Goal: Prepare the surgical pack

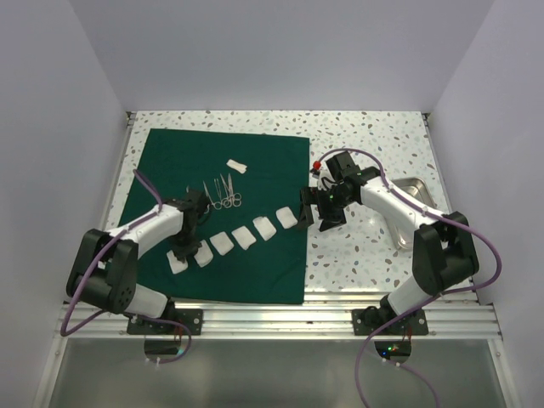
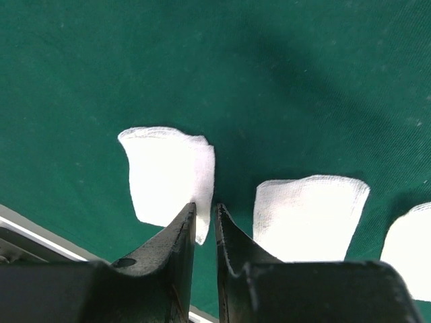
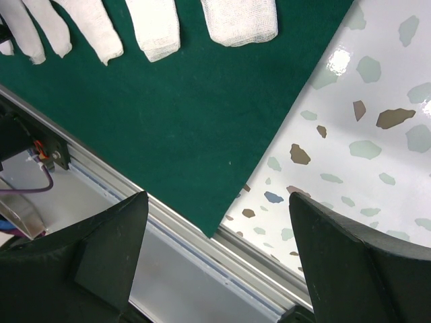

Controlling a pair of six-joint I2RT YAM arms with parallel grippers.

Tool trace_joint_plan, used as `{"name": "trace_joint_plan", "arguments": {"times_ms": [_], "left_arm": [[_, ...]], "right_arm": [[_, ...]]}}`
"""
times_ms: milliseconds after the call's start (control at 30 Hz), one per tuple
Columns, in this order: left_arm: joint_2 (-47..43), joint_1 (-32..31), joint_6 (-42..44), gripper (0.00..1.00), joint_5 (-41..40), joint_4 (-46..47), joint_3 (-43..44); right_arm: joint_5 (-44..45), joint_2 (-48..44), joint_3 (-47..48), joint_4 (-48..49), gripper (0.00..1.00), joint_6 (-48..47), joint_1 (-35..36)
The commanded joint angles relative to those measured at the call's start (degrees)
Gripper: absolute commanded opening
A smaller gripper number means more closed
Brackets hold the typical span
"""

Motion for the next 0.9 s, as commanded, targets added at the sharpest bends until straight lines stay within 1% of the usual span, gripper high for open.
{"name": "trace_joint_plan", "arguments": {"times_ms": [0, 133, 433, 667, 767, 800, 867], "left_arm": [[-2.51, -0.11, -1.28, 0.2, -1.17, -0.45, -0.6], [-3.13, -0.11, -1.9, 0.21, -1.25, -0.98, -1.65], [-0.32, -0.02, -0.85, 0.22, -0.99, 0.86, -1.3], [-1.81, -0.11, -0.67, 0.24, -0.64, 1.21, -1.56], [-1.03, -0.11, -0.67, 0.21, -0.2, 2.0, -1.92], [-0.67, -0.11, -0.67, 0.16, 0.15, 2.62, -2.18], [-0.76, -0.11, -0.58, 0.11, 0.24, 3.06, -2.44]], "right_arm": [[-1.54, 0.45, 0.44, 0.33, 0.89, -1.01, 0.25], [-1.54, 0.53, 0.44, 0.34, 0.89, -0.92, 0.34], [-1.36, 0.18, 0.09, 0.51, 0.89, -0.92, 0.25], [-1.45, -0.08, -0.26, 0.69, 0.89, -0.92, 0.25], [-1.62, 0.1, -0.17, 0.77, 0.89, -0.84, 0.25], [-1.62, 0.1, -0.17, 0.86, 0.89, -0.84, 0.34], [-1.62, 0.01, -0.17, 0.78, 0.89, -0.75, 0.25]]}}
